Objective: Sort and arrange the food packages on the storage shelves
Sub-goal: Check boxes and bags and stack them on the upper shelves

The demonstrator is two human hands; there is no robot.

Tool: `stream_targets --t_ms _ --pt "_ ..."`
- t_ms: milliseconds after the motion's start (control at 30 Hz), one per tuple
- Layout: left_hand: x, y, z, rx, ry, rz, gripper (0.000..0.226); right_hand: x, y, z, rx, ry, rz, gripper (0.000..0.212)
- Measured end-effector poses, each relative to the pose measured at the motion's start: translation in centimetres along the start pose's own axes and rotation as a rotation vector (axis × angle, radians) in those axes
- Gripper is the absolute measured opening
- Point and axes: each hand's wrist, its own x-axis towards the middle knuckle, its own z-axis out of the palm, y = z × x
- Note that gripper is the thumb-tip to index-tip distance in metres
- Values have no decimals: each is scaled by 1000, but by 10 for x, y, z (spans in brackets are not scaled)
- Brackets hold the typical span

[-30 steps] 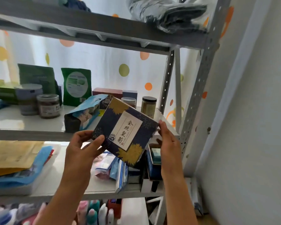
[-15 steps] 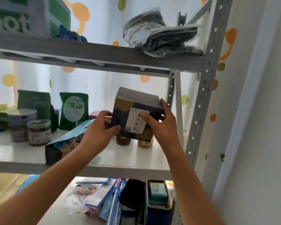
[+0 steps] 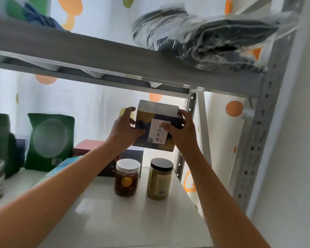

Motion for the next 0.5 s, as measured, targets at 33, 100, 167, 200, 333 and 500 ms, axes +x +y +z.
stream_targets --t_ms 33,100,167,200,333,500 --pt "9 -6 7 18 -27 19 74 7 8 2 -17 5 13 60" --pt "25 -17 24 42 -99 36 81 21 26 3 -49 26 35 59" --pt "38 -24 39 65 -172 38 80 31 41 3 -70 59 50 62" --pt "44 -26 45 89 -207 44 74 35 47 2 -82 73 51 65" --pt "61 -29 67 219 -301 42 48 50 73 -1 -101 81 121 64" --pt "70 -37 84 202 -285 -34 38 50 105 5 -115 96 264 61"
